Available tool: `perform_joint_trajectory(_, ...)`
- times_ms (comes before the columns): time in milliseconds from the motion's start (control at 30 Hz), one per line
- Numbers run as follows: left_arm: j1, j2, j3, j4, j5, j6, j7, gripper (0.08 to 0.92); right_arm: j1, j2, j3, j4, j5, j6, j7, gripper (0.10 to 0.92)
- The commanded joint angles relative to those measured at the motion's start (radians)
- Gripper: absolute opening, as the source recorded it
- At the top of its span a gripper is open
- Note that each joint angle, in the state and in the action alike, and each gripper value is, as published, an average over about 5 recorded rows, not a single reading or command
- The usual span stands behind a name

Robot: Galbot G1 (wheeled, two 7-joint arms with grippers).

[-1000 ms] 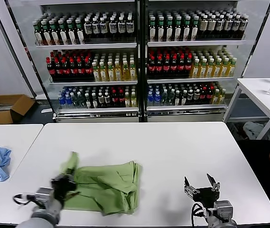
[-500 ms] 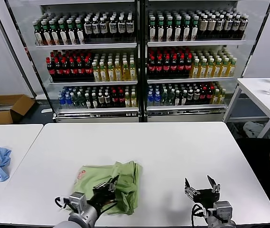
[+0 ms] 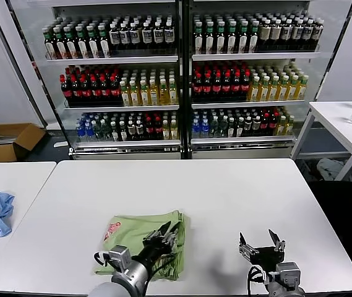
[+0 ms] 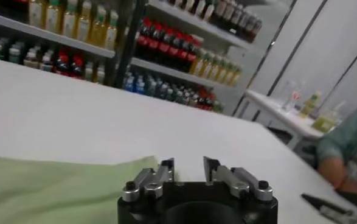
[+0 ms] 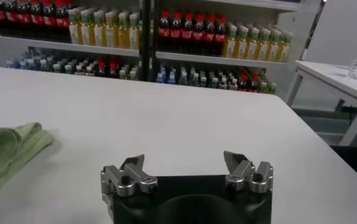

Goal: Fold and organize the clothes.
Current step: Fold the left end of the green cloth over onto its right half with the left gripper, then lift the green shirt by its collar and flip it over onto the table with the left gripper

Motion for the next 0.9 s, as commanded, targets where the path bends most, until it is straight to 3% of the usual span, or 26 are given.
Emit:
perform_joint_trajectory(33, 0.05, 0.019, -0.073, -0.116, 0.018, -0.09, 0.026, 0.443, 0.007, 0.001, 0.001, 0.001, 0.001, 0.003, -0.001, 0.823)
perform_joint_trajectory(133, 0.12, 0.114, -0.245, -0.107, 0.102, -0.097, 0.022, 0.529, 0.008, 0.0, 0.001, 0.0, 0.002, 0.006, -0.003, 0.823)
perform_joint_trajectory(267, 0.189, 0.199, -0.447, 0.016, 0.148, -0.091, 0.025, 0.642, 0.005, -0.002, 0.006, -0.001, 0.002, 0.012, -0.004, 0.823)
perform_joint_trajectory(500, 0.197, 0.156, -0.49, 0.113, 0.156, -0.059, 0.056, 0.81, -0.002, -0.005, 0.023, -0.008, 0.001, 0.024, -0.004, 0.823)
perform_joint_trajectory(900, 0.183, 0.125, -0.465, 0.171, 0.117, -0.044, 0.132, 0.823, -0.001, -0.004, 0.028, -0.018, 0.002, 0.029, -0.003, 0.823)
